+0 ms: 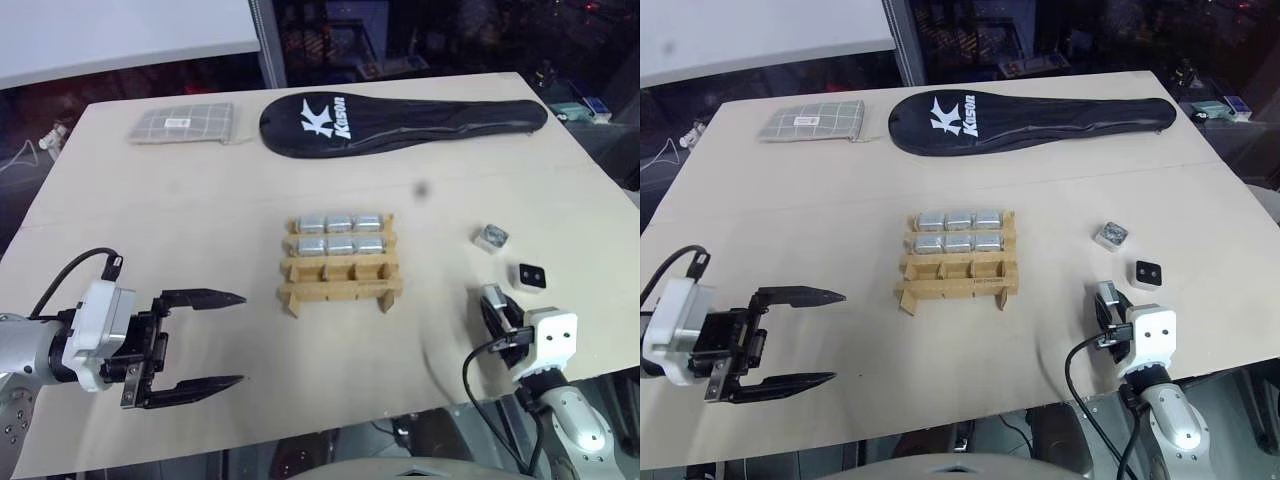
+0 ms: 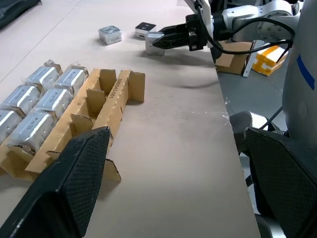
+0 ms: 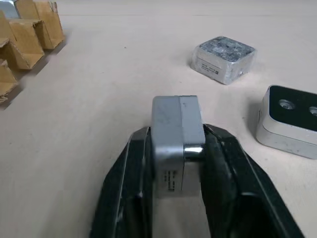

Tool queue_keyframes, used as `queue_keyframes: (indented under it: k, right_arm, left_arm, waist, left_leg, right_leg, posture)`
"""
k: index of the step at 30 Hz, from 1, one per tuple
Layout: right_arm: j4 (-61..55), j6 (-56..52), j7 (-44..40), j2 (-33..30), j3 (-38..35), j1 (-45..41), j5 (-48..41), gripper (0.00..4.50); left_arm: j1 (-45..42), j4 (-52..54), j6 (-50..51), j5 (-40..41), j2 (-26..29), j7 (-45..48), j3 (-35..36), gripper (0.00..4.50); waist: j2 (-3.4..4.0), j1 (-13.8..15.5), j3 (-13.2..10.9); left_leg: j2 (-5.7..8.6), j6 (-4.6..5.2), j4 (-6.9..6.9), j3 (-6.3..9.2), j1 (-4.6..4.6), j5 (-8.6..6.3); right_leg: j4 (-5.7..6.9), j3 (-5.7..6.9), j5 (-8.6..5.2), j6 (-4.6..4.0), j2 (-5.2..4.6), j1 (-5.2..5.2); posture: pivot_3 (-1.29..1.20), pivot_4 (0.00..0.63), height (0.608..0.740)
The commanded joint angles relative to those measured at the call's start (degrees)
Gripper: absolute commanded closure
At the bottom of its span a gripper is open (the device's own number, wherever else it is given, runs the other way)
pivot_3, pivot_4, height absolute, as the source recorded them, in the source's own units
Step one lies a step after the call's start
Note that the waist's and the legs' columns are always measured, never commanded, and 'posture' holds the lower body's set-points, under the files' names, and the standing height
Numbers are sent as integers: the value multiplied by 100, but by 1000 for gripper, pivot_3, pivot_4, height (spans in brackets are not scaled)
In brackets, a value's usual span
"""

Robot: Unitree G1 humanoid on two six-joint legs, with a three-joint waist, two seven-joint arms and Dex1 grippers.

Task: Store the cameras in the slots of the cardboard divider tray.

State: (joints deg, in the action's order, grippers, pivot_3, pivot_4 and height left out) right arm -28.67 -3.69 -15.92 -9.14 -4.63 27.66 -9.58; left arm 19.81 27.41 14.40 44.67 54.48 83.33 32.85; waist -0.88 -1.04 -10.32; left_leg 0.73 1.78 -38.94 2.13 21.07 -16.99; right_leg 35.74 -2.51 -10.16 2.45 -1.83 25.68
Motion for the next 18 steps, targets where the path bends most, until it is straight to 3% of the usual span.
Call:
queue_keyframes:
  k: [1, 5, 9, 14, 18]
  right_arm:
    - [-138, 209, -123, -135, -96, -2, -76, 3753]
    - [-135, 300, -683, -594, -235, -271, -368, 3753]
    - [411, 377, -2153, -1593, -5, -1319, -850, 3753]
    - [1804, 260, -3585, -2018, 553, -3557, -1169, 3753]
    - [3165, 46, -4675, -1563, 1325, -5708, -1171, 3753]
  left_arm:
    - [-56, -2, 38, 35, 8, 9, 27, 0]
    - [-116, -26, 127, 88, 3, -16, 93, 0]
    - [-230, -223, 159, 92, 22, 28, 187, 0]
    - [-372, -659, 100, -6, 103, 203, 341, 0]
    - [-11, -874, 19, -51, -90, 305, 817, 0]
  waist:
    - [0, 0, 0]
    - [-1, 0, 0]
    - [-8, -95, -2]
    - [-21, -159, -7]
    - [-24, -241, -18]
  left_leg:
    - [0, 0, 0, 0, 0, 0]
    - [0, 0, 0, -4, -2, 0]
    - [0, 3, -3, -26, -22, 1]
    - [-13, 3, -6, -34, -44, 1]
    - [-27, 2, -5, -39, -28, 1]
  right_leg:
    - [1, 0, 0, 0, 0, 0]
    - [1, -2, 0, 0, 0, -1]
    - [1, -13, 1, 1, 1, -14]
    - [6, -5, 1, -1, 26, -33]
    - [12, -7, 20, -28, 38, -8]
  posture:
    - [0, 150, 740]
    - [0, 150, 740]
    - [0, 150, 740]
    - [0, 150, 740]
    - [0, 150, 740]
